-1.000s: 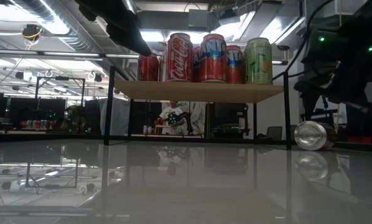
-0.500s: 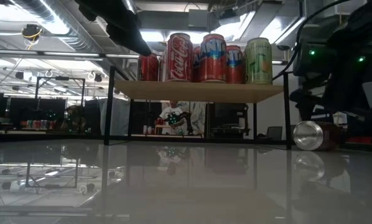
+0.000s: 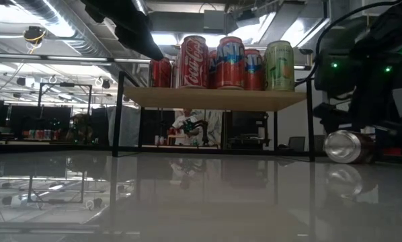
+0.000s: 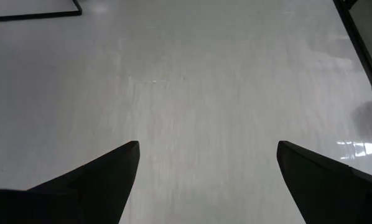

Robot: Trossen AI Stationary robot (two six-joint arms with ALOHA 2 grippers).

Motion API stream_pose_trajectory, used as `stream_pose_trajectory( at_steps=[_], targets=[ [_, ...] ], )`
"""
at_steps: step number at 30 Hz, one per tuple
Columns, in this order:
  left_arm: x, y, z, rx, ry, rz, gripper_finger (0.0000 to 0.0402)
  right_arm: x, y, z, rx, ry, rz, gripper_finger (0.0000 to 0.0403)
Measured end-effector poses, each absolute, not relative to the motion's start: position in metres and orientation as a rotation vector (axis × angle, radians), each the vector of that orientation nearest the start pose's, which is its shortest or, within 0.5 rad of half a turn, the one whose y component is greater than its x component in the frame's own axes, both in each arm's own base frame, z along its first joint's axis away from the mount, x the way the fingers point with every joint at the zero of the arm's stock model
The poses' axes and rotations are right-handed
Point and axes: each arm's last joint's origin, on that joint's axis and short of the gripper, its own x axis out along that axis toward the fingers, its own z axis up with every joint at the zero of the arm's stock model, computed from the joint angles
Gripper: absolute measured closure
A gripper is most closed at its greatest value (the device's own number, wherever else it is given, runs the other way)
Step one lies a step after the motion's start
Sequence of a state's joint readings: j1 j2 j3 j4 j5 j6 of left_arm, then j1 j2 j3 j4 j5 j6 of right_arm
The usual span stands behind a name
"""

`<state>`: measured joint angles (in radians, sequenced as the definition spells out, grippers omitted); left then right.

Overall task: Place canned beverage on shelf
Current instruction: Put the red black soda can on the shelf aligned with the other red black soda can

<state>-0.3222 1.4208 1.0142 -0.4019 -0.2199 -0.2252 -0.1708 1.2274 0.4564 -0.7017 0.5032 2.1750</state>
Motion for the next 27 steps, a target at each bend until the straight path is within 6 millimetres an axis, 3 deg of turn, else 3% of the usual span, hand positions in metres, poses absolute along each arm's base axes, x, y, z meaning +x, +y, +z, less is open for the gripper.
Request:
stream_pose_trajectory(
  at_steps=[5, 12, 27],
  targets=[
    [0.282, -0.088, 0.253, 0.003, 0.784, -0.008, 0.0031, 0.153, -0.040, 0.131, 1.418, 0.245, -1.752, 0.0052],
    [0.282, -0.088, 0.253, 0.003, 0.784, -0.008, 0.0031, 0.153, -0.040, 0.132, 1.421, 0.251, -1.752, 0.0112],
    [0.282, -0.088, 0.253, -0.004, 0.784, -0.005, 0.0031, 0.141, -0.037, 0.137, 1.254, 0.491, -1.700, 0.0112]
  ],
)
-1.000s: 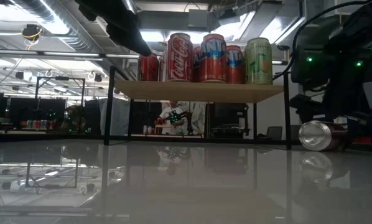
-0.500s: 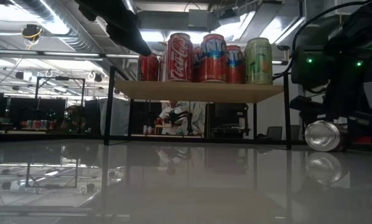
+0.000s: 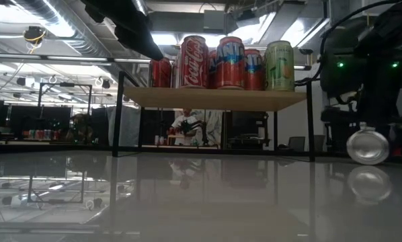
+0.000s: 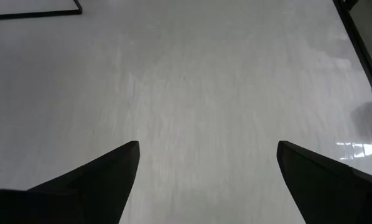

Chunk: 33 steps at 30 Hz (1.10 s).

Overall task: Place canned beverage on shelf
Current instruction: Put the red black soda can on the shelf aligned with the other red black soda can

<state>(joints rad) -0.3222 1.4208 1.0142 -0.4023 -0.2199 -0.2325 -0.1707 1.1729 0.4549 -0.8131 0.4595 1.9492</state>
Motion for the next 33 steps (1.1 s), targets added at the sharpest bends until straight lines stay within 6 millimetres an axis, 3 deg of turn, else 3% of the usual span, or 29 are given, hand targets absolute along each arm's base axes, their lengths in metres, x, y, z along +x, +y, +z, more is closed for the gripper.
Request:
stream_pose_trajectory(
  at_steps=[7, 20, 33],
  targets=[
    [0.282, -0.088, 0.253, -0.005, 0.784, -0.005, 0.0031, 0.137, -0.036, 0.146, 1.209, 0.571, -1.583, 0.0111],
    [0.282, -0.088, 0.253, -0.007, 0.784, -0.004, 0.0031, 0.135, -0.028, 0.156, 1.252, 0.872, -1.242, 0.0112],
    [0.282, -0.088, 0.253, -0.008, 0.783, -0.004, 0.0031, 0.128, -0.026, 0.170, 1.287, 0.803, -1.126, 0.0112]
  ],
)
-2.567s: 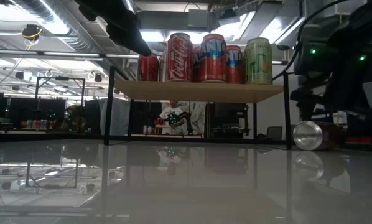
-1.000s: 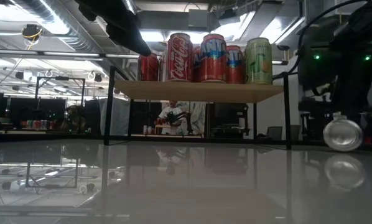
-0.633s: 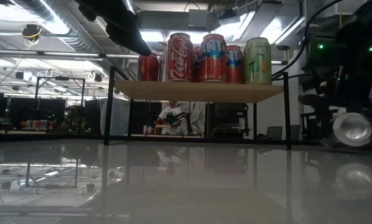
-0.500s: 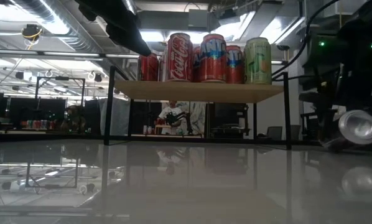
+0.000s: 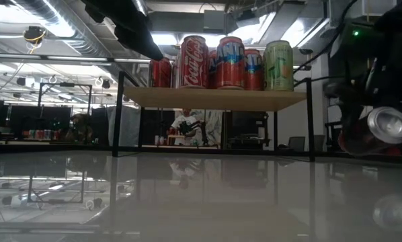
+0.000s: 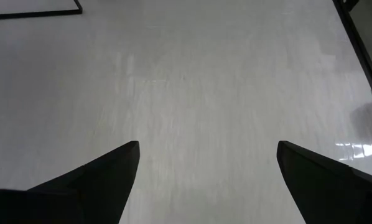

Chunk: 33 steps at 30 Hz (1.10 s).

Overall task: Place canned beverage on shelf
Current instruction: Put the red black soda can on the shelf aligned with the other red black soda can

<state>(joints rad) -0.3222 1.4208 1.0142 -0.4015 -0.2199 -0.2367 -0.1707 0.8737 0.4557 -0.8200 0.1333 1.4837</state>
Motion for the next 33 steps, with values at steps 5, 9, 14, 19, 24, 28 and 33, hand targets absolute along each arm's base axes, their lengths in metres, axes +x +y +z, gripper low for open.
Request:
stream_pose_trajectory(
  at_steps=[5, 9, 14, 19, 24, 28, 33],
  targets=[
    [0.282, -0.088, 0.253, -0.008, 0.783, -0.004, 0.0031, 0.122, -0.025, 0.179, 1.283, 0.732, -1.067, 0.0112],
    [0.282, -0.088, 0.253, -0.008, 0.783, -0.004, 0.0031, 0.116, -0.024, 0.188, 1.265, 0.680, -0.982, 0.0112],
    [0.282, -0.088, 0.253, -0.008, 0.783, -0.004, 0.0031, 0.109, -0.022, 0.196, 1.259, 0.630, -0.902, 0.0112],
    [0.282, -0.088, 0.253, -0.008, 0.783, -0.004, 0.0031, 0.104, -0.019, 0.203, 1.251, 0.609, -0.794, 0.0112],
    [0.282, -0.088, 0.253, -0.007, 0.783, -0.005, 0.0031, 0.107, -0.009, 0.212, 1.227, 0.544, -0.647, 0.0112],
    [0.283, -0.088, 0.254, -0.009, 0.779, -0.005, 0.0031, 0.119, 0.003, 0.225, 1.189, 0.408, -0.502, 0.0112],
    [0.285, -0.089, 0.256, -0.078, 0.741, 0.012, 0.0031, 0.135, 0.024, 0.245, 1.080, 0.227, -0.306, 0.0112]
  ],
)
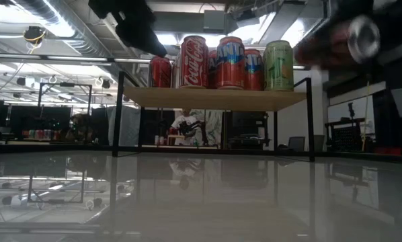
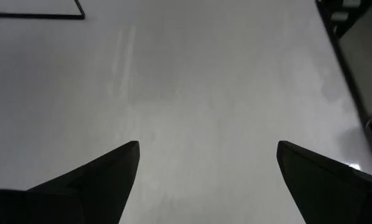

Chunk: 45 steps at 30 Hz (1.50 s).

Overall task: Place canned beverage on shelf
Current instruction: Put the red black soda can on the shelf aligned with the other red black soda can

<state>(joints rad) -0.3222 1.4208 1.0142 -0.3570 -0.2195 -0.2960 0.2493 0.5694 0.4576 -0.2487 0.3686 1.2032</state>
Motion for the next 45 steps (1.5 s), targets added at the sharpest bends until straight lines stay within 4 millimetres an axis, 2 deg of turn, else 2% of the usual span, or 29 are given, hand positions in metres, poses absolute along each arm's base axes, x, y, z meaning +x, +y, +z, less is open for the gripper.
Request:
stream_pose_trajectory(
  at_steps=[3, 8, 13, 18, 25, 28, 36, 45],
  targets=[
    [0.287, -0.089, 0.258, -0.148, 0.717, 0.029, 0.0031, 0.145, 0.039, 0.252, 0.997, 0.154, -0.232, 0.0112],
    [0.287, -0.091, 0.259, -0.262, 0.708, 0.057, 0.0031, 0.162, 0.067, 0.251, 0.860, 0.107, -0.167, 0.0104],
    [0.287, -0.093, 0.260, -0.334, 0.665, 0.144, 0.0031, 0.185, 0.092, 0.235, 0.718, 0.101, -0.157, 0.0098],
    [0.288, -0.096, 0.264, -0.340, 0.588, 0.210, 0.0031, 0.212, 0.107, 0.211, 0.599, 0.082, -0.162, 0.0106],
    [0.289, -0.094, 0.265, -0.318, 0.555, 0.276, 0.0031, 0.242, 0.120, 0.185, 0.486, -0.007, -0.111, 0.0102],
    [0.294, -0.093, 0.258, -0.312, 0.568, 0.290, 0.0031, 0.257, 0.125, 0.180, 0.419, -0.005, -0.076, 0.0103],
    [0.309, -0.097, 0.228, -0.257, 0.629, 0.347, 0.0031, 0.298, 0.141, 0.183, 0.214, 0.008, 0.003, 0.0102],
    [0.312, -0.098, 0.226, -0.259, 0.606, 0.356, 0.0031, 0.320, 0.147, 0.185, 0.087, 0.132, -0.029, 0.0101]
  ],
)
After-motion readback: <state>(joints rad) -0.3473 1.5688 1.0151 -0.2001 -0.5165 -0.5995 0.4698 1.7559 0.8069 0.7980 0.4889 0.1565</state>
